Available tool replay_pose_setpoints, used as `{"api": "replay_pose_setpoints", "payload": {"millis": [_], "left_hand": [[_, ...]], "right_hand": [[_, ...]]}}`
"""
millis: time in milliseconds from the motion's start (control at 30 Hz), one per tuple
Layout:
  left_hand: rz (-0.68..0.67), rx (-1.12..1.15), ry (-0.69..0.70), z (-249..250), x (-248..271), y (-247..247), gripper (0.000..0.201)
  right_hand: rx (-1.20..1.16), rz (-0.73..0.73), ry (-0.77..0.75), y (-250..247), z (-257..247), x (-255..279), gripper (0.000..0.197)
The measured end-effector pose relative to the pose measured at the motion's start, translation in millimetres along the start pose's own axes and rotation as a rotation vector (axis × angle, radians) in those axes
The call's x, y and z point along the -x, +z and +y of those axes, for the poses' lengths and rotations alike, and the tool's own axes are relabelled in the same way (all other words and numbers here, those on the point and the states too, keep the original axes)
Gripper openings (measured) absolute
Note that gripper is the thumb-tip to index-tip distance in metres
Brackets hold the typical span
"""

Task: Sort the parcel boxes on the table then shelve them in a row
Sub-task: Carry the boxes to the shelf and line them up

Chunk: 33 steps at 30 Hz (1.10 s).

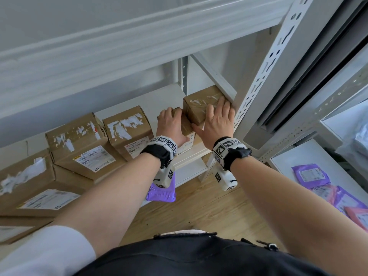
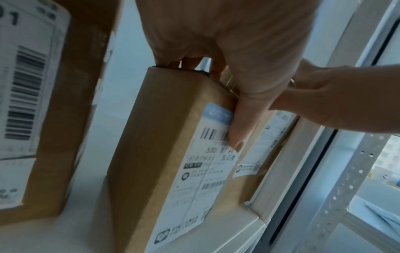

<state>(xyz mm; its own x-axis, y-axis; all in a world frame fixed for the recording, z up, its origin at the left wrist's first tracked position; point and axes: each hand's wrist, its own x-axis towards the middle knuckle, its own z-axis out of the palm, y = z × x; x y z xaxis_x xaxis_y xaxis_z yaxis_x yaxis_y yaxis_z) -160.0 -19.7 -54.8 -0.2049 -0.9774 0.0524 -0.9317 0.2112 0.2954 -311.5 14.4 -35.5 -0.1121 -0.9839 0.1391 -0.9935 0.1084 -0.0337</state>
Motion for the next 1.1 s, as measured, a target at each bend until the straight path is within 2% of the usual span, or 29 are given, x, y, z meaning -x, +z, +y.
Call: {"api": "replay_pose_setpoints", "payload": {"millis": [433,567,833,1100], "left_hand": [[-0.035,-0.03,-0.016,-13.6,1.2,-5.9,0.105],[-0.042,-0.036,-0.016,-13.5,2.9,-6.5,0.102],[-0.084,-0.059,-0.023,-14.1,3.7,-11.2,0.105],[-0.077,-0.02,-0.018,-21.5,8.5,-5.8,0.108]], "right_hand": [[0.088,0.083,-0.09,-4.5,-7.3,4.3,0.071],[0.057,0.083,-0.071,-11.5,-10.7,-0.2,0.072],[-0.105,-0.109,-0.021,-17.0,-13.0,-25.2,0.095],[-0.063,-0.104,-0.028,-20.2,-15.7,-18.1,0.085]]}}
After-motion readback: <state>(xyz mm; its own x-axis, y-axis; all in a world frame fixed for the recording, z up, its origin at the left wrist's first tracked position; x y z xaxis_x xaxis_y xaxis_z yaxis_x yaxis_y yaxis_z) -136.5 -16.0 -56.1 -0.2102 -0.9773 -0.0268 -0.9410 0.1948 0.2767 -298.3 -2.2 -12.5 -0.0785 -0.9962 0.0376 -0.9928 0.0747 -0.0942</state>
